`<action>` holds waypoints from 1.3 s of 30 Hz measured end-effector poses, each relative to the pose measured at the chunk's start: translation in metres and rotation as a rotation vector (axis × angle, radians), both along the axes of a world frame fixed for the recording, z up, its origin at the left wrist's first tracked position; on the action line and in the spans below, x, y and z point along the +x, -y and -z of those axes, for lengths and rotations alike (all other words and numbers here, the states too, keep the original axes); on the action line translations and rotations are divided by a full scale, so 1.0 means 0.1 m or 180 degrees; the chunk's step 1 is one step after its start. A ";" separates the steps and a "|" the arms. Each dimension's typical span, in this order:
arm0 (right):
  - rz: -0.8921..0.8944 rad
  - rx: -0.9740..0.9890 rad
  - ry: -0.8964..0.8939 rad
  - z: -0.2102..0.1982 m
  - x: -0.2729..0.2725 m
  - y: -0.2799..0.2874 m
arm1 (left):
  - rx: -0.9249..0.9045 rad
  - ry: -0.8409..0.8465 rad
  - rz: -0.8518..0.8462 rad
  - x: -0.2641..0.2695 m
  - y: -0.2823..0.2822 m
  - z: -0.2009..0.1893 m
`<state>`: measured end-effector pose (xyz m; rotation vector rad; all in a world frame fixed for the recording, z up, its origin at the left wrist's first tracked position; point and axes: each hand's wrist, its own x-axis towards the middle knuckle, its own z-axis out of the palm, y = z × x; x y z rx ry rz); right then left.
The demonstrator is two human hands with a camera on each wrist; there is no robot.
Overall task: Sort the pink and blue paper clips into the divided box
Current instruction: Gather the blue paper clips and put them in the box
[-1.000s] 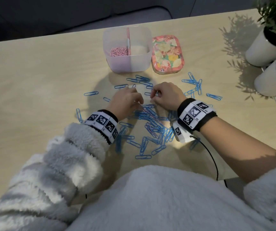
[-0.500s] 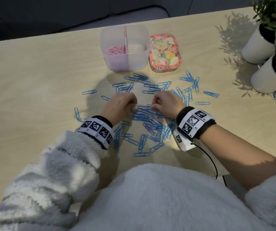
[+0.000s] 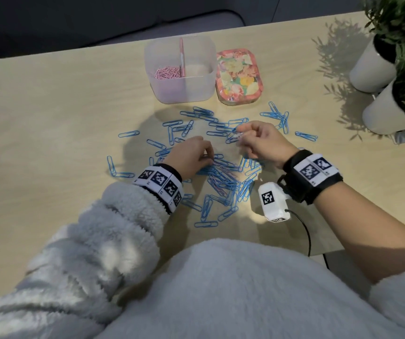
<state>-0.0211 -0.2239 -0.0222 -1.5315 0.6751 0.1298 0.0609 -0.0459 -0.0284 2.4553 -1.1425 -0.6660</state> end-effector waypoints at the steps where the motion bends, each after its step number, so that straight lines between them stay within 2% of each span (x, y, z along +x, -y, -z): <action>1: 0.0222 0.0416 -0.0036 -0.01 -0.03 0.01 | 0.0070 0.0147 0.0136 0.00 0.01 0.01; 3: 0.0336 0.0869 -0.0187 -0.03 -0.08 0.02 | 0.0065 0.0385 0.0301 0.02 0.00 0.00; 6: 0.0117 0.0773 -0.0458 -0.02 -0.15 -0.04 | -0.0021 0.0706 0.0530 0.02 -0.02 0.01; 8: -0.0278 0.0160 -0.0367 0.03 -0.19 -0.09 | -0.0054 0.0894 0.0691 0.02 -0.05 0.00; 12: -0.1276 -0.1581 -0.0181 0.13 -0.21 -0.14 | -0.0107 0.1174 0.0829 0.05 -0.11 0.08; 16: -0.1638 -0.2288 -0.0329 0.10 -0.23 -0.15 | -0.0281 0.0775 0.0268 0.05 -0.12 0.03; 19: -0.1585 -0.2398 -0.0435 0.07 -0.20 -0.05 | -0.0534 0.0195 -0.0267 0.08 -0.14 -0.02; 23: -0.1544 -0.2455 -0.0460 0.02 -0.18 0.06 | -0.0542 -0.0480 -0.0528 0.14 -0.11 -0.06; 28: -0.1730 -0.2437 -0.0437 0.07 -0.23 0.00 | -0.0553 -0.0865 -0.0834 0.19 -0.10 -0.01; 33: -0.0981 -0.2397 -0.0388 0.08 -0.21 0.10 | -0.0559 -0.1079 -0.0953 0.20 -0.13 -0.02; 37: -0.1224 -0.2631 -0.0503 0.05 -0.31 0.01 | -0.0370 -0.0838 -0.0910 0.23 -0.16 0.00; 39: -0.1170 -0.2722 -0.0603 0.08 -0.36 -0.06 | -0.0447 -0.1117 -0.0970 0.21 -0.13 -0.02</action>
